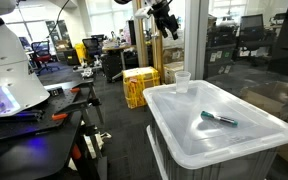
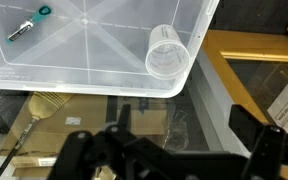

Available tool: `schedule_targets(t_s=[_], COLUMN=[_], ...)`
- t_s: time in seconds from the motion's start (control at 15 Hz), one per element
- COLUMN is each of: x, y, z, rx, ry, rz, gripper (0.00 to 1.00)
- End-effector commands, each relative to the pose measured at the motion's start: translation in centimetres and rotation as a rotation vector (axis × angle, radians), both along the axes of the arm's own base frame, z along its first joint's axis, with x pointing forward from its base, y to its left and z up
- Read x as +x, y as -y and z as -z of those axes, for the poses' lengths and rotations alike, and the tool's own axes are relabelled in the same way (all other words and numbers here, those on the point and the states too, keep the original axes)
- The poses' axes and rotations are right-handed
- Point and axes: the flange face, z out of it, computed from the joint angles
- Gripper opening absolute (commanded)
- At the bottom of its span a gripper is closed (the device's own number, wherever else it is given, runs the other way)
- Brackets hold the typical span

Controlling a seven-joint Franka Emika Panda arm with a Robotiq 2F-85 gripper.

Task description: Move the clear cup to the right

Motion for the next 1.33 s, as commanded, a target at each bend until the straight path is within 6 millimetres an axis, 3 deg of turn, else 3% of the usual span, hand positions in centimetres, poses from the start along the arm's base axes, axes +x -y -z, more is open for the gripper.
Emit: schedule_targets(t_s=[0.0, 0.6, 1.27], x=[2.6, 6.9, 9.6], y=[0.2, 1.5, 1.2], z=[2.2, 6.8, 11.9], rx=[0.02, 0.029, 0.056], ry=[0.004, -0.033, -0.087], rz=[-0.016, 0.002, 0.016], gripper=[1.0, 1.0, 1.0])
